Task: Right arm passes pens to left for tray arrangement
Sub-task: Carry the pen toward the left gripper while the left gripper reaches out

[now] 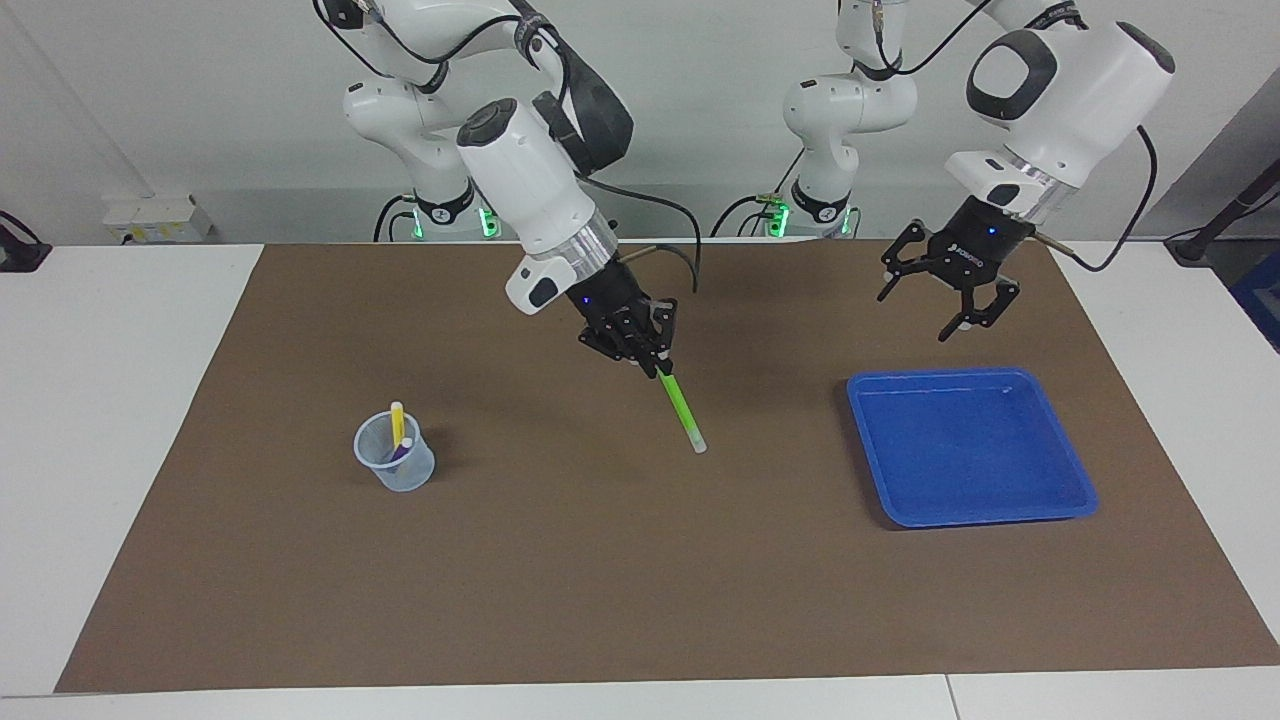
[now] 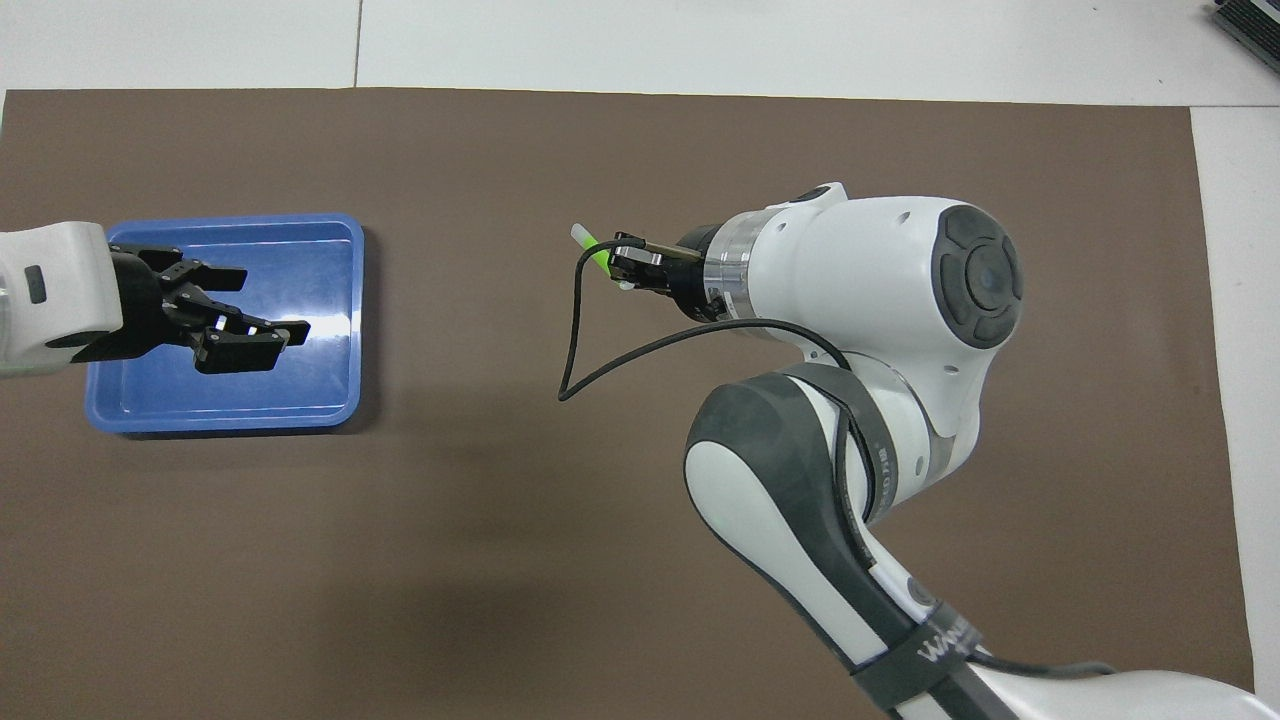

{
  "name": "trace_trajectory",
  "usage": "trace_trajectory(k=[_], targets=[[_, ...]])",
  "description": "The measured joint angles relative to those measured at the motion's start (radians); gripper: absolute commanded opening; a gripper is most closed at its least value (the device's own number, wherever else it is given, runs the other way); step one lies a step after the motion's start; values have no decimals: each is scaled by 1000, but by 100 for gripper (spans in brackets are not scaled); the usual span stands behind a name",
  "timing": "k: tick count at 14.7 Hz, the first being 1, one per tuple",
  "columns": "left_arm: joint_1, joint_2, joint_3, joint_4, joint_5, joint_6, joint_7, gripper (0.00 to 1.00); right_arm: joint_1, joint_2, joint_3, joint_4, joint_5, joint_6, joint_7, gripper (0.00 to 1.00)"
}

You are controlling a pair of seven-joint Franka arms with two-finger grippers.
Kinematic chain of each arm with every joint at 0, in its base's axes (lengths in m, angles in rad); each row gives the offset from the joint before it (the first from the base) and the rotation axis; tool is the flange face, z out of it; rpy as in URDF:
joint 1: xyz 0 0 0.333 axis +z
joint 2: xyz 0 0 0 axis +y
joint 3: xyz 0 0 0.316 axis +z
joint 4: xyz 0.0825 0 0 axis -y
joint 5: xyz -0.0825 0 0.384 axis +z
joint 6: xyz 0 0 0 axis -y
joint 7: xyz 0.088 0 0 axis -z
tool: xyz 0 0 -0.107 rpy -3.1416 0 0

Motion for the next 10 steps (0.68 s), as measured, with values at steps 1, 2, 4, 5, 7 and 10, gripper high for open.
trace_trajectory(k=[1, 2, 4, 5, 7, 10], targets=[[-1, 12, 0, -3, -8, 27, 45, 93, 0, -1, 0, 2, 0, -22, -12, 13], [-8, 25, 0, -3, -27, 57, 93, 93, -1, -2, 0, 7, 0, -42, -37, 13], [-43, 45, -1, -3, -59, 117, 170, 93, -6, -4, -1, 28, 0, -95, -95, 13], [-67, 57, -1, -3, -69, 153, 208, 93, -11, -5, -1, 48, 0, -135, -118, 14], [-113, 81, -2, -3, -81, 237, 277, 92, -19, -6, -3, 102, 0, -217, -143, 14], [-139, 100, 0, -4, -159, 272, 245, 94, -19, -7, -2, 163, 0, -271, -145, 14]])
